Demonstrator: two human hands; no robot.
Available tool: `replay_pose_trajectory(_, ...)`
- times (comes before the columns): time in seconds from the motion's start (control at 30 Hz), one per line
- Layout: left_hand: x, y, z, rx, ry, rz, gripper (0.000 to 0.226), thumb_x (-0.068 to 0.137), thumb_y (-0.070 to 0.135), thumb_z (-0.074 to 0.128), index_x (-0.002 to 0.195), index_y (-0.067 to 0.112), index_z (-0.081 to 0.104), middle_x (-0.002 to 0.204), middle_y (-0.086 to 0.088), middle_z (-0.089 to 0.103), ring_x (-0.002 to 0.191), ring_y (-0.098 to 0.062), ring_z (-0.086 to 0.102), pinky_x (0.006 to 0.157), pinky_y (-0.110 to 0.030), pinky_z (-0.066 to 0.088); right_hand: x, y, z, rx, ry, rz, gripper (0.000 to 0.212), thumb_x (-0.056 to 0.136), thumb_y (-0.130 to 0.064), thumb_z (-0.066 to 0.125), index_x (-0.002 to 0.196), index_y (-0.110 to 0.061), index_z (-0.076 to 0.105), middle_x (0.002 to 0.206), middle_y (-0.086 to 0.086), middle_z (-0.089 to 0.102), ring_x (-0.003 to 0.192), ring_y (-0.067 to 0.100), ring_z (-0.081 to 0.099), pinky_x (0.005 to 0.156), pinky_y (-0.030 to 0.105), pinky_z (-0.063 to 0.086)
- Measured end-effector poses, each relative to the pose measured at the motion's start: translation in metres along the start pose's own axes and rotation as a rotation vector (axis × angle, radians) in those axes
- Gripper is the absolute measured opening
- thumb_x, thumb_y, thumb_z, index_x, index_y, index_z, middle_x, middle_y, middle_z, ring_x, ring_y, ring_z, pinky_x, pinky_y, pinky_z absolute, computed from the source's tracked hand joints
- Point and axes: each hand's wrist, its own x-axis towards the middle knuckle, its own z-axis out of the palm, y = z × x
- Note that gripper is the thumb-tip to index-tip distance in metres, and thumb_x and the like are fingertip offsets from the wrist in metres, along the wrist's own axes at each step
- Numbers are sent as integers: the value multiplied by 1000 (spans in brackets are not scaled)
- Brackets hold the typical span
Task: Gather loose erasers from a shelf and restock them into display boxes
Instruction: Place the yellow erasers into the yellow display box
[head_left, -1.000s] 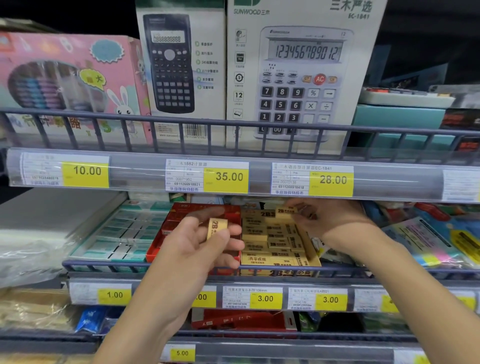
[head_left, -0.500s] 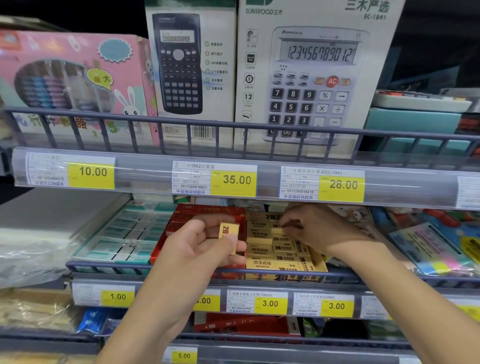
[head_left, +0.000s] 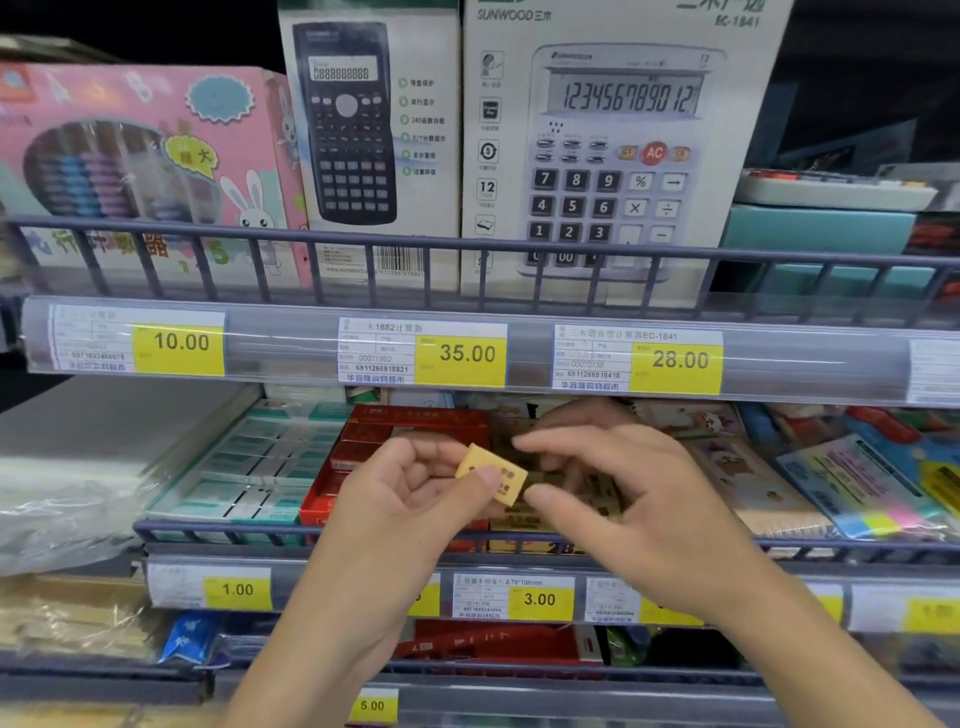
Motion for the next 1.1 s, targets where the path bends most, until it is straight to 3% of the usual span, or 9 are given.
replay_pose_trajectory(0.1, -1, -1, 4, -40, 6, -1, 57, 63, 35, 86, 108, 6, 67, 97, -10, 80, 91, -27, 79, 78, -24, 61, -5, -7, 9, -73, 47, -93, 40, 89, -33, 74, 128, -21, 69, 117, -5, 60, 113, 11, 59, 94, 25, 48)
replay_pose_trajectory(0.23, -2, -1, 10, -25, 5, 9, 59, 61, 39, 86, 108, 9, 68, 96, -9, 80, 92, -27, 78, 78, -23, 61, -8, -6, 15, -135, 137, -149, 40, 88, -23, 76, 126, -11, 69, 109, 5, 61, 103, 22, 61, 85, 37, 52)
replay_pose_trajectory(0.43, -10, -4, 3, 466, 77, 239, 38, 76, 64, 68, 104, 38, 66, 99, 21, 74, 94, 0, 70, 79, -9, 52, -9, 4, 6, -138, 152, -92, 36, 92, -32, 69, 127, -22, 67, 101, -20, 56, 100, -9, 52, 88, 6, 38)
replay_pose_trajectory(0.53, -9, -14, -2, 863, 80, 401, 29, 93, 72, 50, 107, 47, 56, 107, 32, 63, 107, 7, 57, 76, -11, 49, -7, 12, -1, -183, 109, -27, 30, 94, -38, 68, 123, -33, 65, 98, -32, 57, 91, -12, 51, 82, 3, 34)
replay_pose_trajectory(0.63, -4, -30, -5, 1216, 65, 554, 43, 98, 61, 45, 119, 28, 64, 103, 21, 56, 97, -7, 47, 83, -28, 44, -2, 23, -9, -192, 42, 50, 26, 96, -43, 63, 121, -39, 65, 103, -24, 69, 83, -8, 58, 75, 7, 40)
replay_pose_trajectory(0.73, -1, -40, -5, 1384, 89, 585, 49, 101, 56, 43, 111, 18, 72, 97, 8, 64, 90, -19, 55, 79, -37, 48, 7, 35, -16, -297, -96, 179, 28, 95, -54, 54, 123, -54, 51, 107, -22, 69, 81, -7, 61, 75, 18, 49)
replay_pose_trajectory(0.83, 1, -47, -8, 1444, 111, 633, 50, 103, 55, 40, 105, 19, 74, 95, 6, 68, 89, -21, 58, 78, -40, 48, 12, 53, -18, -381, -148, 275, 30, 96, -51, 56, 126, -52, 51, 119, -25, 60, 106, 1, 54, 76, 19, 37)
replay_pose_trajectory(0.93, 2, -50, -8, 1449, 121, 662, 48, 103, 54, 41, 103, 19, 74, 95, 7, 69, 89, -20, 58, 78, -39, 46, 17, 67, -17, -468, -247, 375, 29, 96, -53, 56, 124, -48, 53, 114, -24, 54, 102, 1, 41, 70, 18, 34)
replay_pose_trajectory(1.1, 3, -54, -9, 1449, 129, 671, 46, 103, 53, 43, 102, 20, 74, 94, 7, 68, 89, -20, 57, 79, -38, 44, 27, 80, -11, -458, -340, 390, 24, 93, -51, 61, 116, -45, 62, 112, -18, 53, 114, 9, 42, 95, 32, 44)
